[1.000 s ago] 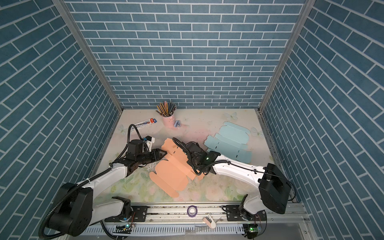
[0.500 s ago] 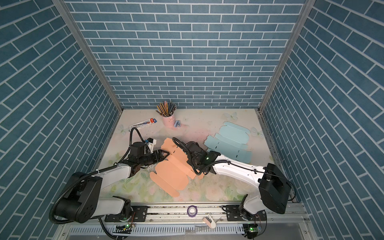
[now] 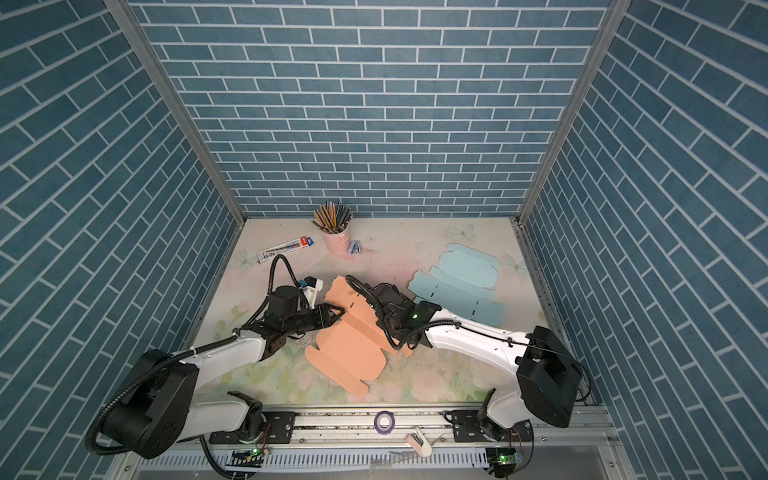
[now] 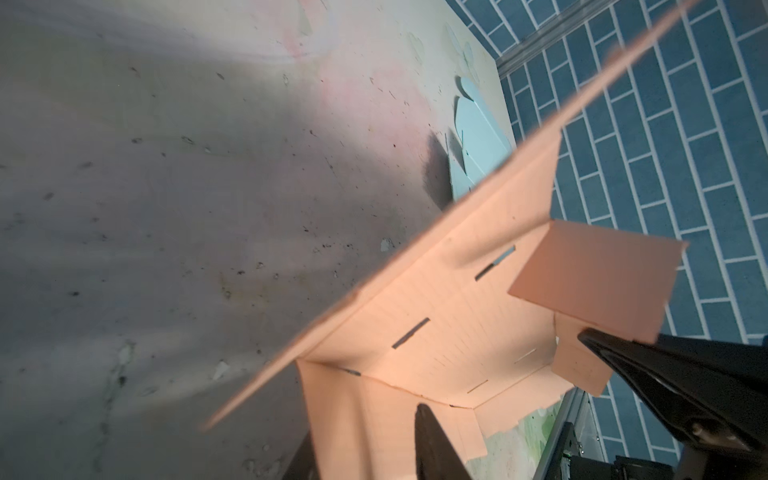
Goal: Fold the paper box
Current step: 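Grasp the far side panel with the left gripper and lift it upward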
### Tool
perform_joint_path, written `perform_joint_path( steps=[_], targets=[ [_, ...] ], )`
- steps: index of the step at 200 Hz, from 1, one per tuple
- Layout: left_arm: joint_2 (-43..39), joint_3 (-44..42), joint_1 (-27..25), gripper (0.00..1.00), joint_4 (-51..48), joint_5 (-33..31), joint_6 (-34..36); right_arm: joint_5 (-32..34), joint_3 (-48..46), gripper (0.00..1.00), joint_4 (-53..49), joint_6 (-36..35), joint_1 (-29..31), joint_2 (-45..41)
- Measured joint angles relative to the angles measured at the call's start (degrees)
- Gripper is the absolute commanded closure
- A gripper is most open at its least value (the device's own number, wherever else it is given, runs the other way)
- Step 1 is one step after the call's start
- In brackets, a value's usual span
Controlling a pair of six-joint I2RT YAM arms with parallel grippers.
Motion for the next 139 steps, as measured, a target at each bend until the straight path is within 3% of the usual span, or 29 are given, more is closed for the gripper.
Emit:
perform_joint_path(
  steps=[29, 139],
  targets=[
    [0.0, 0.0, -3.1, 0.67, -0.9, -1.5, 0.2, -0.3, 0.0, 1.00, 0.2, -0.4, 0.2, 0.4],
    [-0.9, -0.1, -4.4, 0.60, -0.2, -3.4, 0.9, 0.9, 0.0, 1.00, 1.4, -2.8, 0.9, 0.4]
  ],
)
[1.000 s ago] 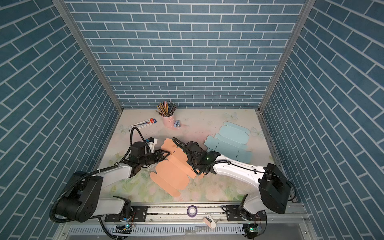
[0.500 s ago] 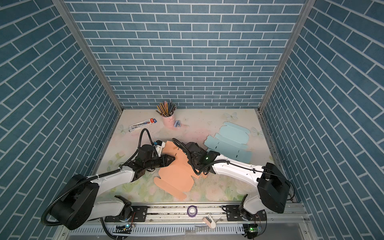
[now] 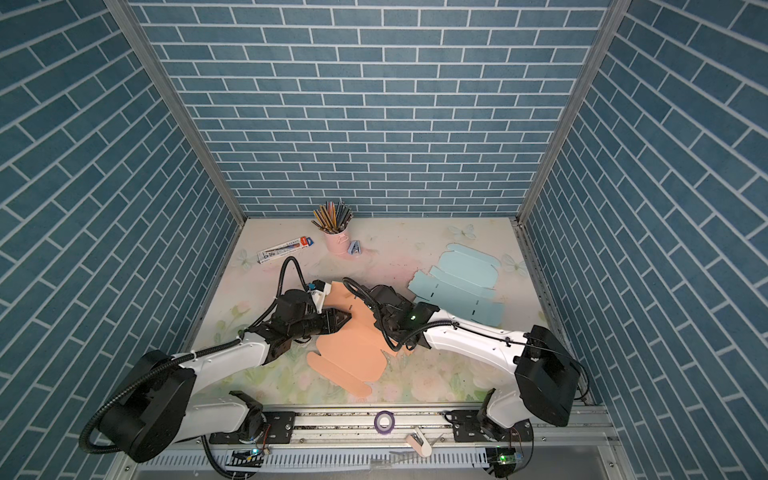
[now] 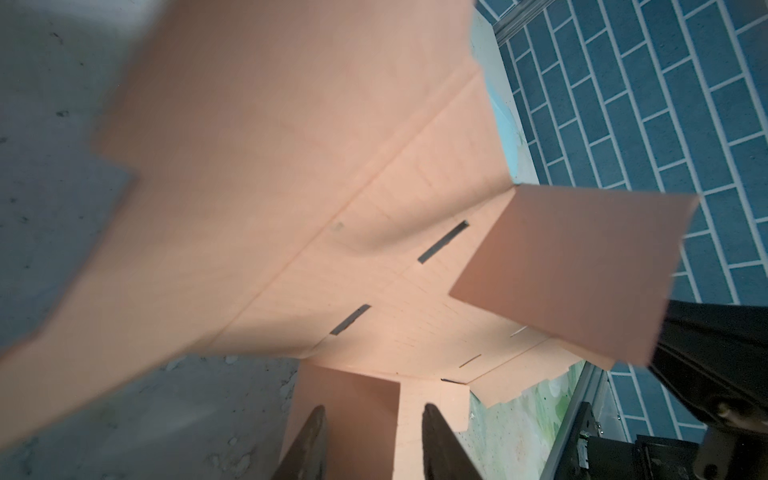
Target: Fold the paper box
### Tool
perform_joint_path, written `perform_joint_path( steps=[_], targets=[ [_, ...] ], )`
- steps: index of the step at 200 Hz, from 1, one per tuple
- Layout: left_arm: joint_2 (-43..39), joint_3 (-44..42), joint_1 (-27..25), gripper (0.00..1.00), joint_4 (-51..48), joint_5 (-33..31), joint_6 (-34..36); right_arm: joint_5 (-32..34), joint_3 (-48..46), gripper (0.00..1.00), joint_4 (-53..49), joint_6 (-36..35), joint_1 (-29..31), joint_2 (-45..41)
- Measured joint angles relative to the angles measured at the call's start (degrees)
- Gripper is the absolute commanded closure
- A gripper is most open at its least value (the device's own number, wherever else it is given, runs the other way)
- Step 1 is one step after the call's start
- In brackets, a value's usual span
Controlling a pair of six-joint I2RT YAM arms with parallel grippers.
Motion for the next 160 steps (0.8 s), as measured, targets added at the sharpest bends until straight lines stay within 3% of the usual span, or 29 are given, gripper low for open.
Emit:
perform_joint_path(
  steps=[80, 113, 160],
  targets=[
    [-7.7, -1.6, 2.4, 0.60, -2.3, -0.7, -1.0, 7.0, -1.7, 1.00, 6.5, -12.5, 2.4, 0.0],
    [-14.4, -1.2, 3.6, 0.60, -6.8, -1.5, -1.0, 9.7, -2.3, 1.00, 9.3, -17.9, 2.6, 0.0],
    [-20.8, 0.9, 13.7, 0.64, -11.7, -1.3, -3.0, 12.3, -4.5, 1.00, 12.9, -23.7, 3.3, 0.3]
  ],
)
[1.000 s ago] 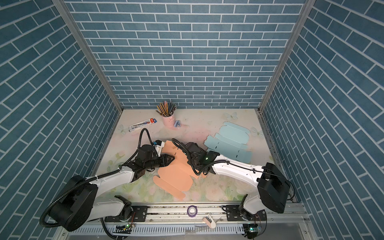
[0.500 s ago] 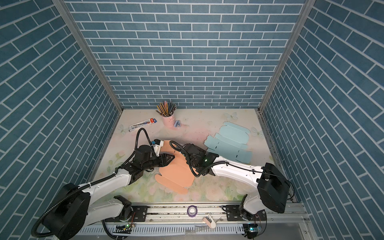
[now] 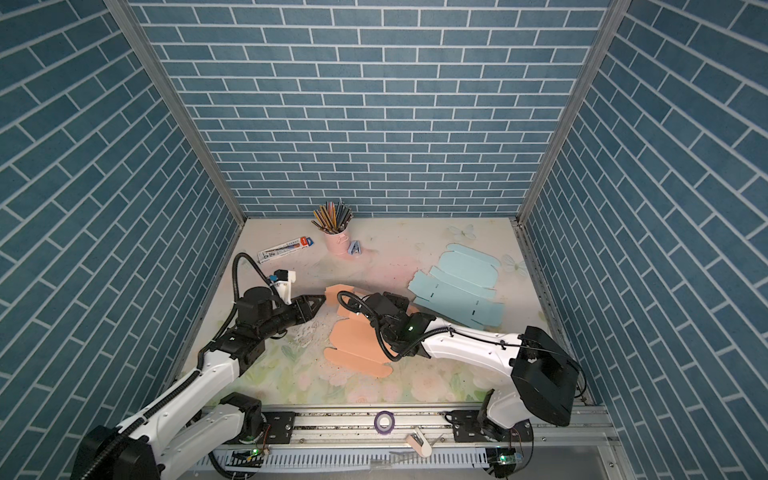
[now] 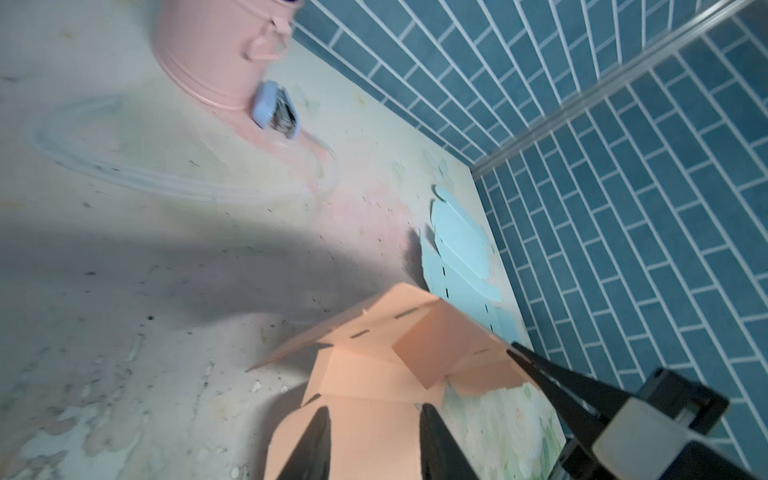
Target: Fold the paper box
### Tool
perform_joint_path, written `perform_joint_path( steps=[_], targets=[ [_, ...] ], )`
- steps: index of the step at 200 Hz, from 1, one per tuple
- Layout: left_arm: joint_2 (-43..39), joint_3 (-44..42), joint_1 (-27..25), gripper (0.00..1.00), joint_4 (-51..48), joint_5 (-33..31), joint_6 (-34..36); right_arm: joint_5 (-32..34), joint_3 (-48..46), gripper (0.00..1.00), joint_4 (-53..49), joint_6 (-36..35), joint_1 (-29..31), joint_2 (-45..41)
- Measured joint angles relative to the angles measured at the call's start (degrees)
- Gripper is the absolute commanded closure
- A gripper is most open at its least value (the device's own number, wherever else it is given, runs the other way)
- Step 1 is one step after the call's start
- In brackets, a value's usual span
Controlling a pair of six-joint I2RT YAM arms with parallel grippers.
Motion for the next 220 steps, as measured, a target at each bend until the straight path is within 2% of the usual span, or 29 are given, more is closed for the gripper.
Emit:
perform_joint_path(
  steps=[35, 80, 106, 146, 220],
  targets=[
    [4.0, 3.9, 5.3, 0.67, -1.4, 0.2, -0.2, 1.5, 0.0, 1.00, 2.2, -3.2, 1.1, 2.4],
    [17.8, 7.5, 8.4, 0.69, 1.2, -0.6, 1.6, 3.4, -0.9, 1.00, 5.0, -6.6, 2.5, 3.5],
    [25.5, 8.9, 8.3, 0.69, 2.1, -0.9, 4.1, 4.9, -2.0, 1.00, 7.7, -9.0, 3.5, 4.7],
    [30.3, 9.2, 6.9, 0.69, 4.1, 0.7, 6.5, 6.2, -3.0, 1.00, 11.4, -11.5, 4.3, 6.8],
    [29.6, 4.4, 2.4, 0.67, 8.8, 4.2, 7.0, 8.3, -4.2, 1.00, 16.1, -15.5, 5.1, 8.3]
  ],
)
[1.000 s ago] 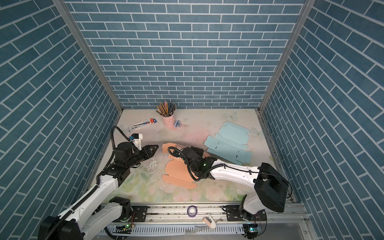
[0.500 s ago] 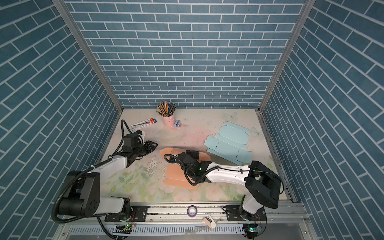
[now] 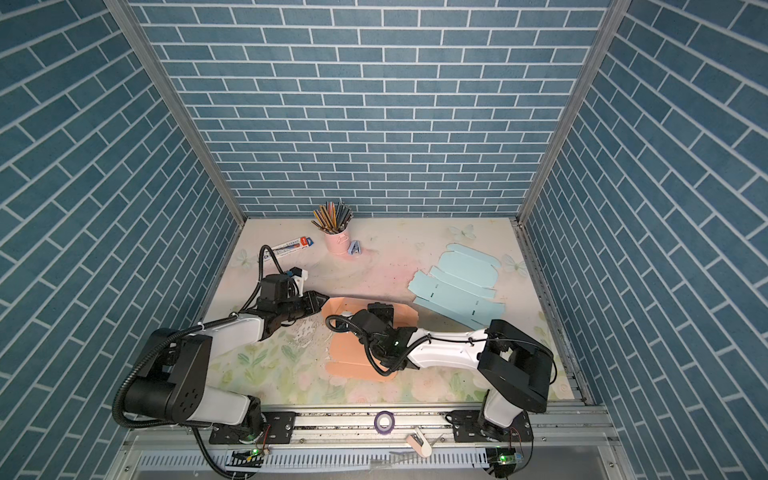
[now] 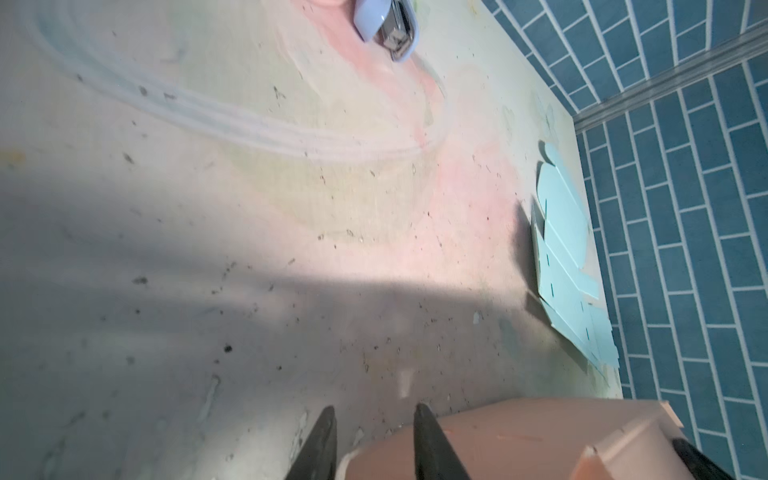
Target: Fold the paper box
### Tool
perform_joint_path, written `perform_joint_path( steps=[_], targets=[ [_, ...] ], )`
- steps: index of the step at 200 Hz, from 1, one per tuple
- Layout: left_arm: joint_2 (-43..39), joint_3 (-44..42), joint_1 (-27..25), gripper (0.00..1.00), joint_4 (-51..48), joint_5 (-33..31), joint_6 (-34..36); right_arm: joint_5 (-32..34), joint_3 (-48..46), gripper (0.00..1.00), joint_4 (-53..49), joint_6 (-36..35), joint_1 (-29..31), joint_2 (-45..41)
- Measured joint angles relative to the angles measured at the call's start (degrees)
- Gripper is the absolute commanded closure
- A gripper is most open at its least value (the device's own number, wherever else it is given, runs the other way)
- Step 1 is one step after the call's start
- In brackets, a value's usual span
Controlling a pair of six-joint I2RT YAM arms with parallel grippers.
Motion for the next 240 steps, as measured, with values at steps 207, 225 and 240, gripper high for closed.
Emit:
perform_joint_path(
  steps=[207, 225, 240],
  targets=[
    [-15.6, -14.6, -11.0, 0.55, 3.8, -1.9, 3.0, 2.8, -3.7, 1.00, 7.7, -4.3, 2.7, 0.6],
    [-16.3, -15.6, -12.1, 0.54, 4.5, -2.8, 3.9, 3.0, -3.9, 1.00, 8.0, -4.3, 3.2, 0.4],
    [-16.3, -15.9, -12.8, 0.54, 5.0, -3.7, 4.9, 3.1, -3.9, 1.00, 8.2, -4.3, 3.7, 0.4]
  ],
)
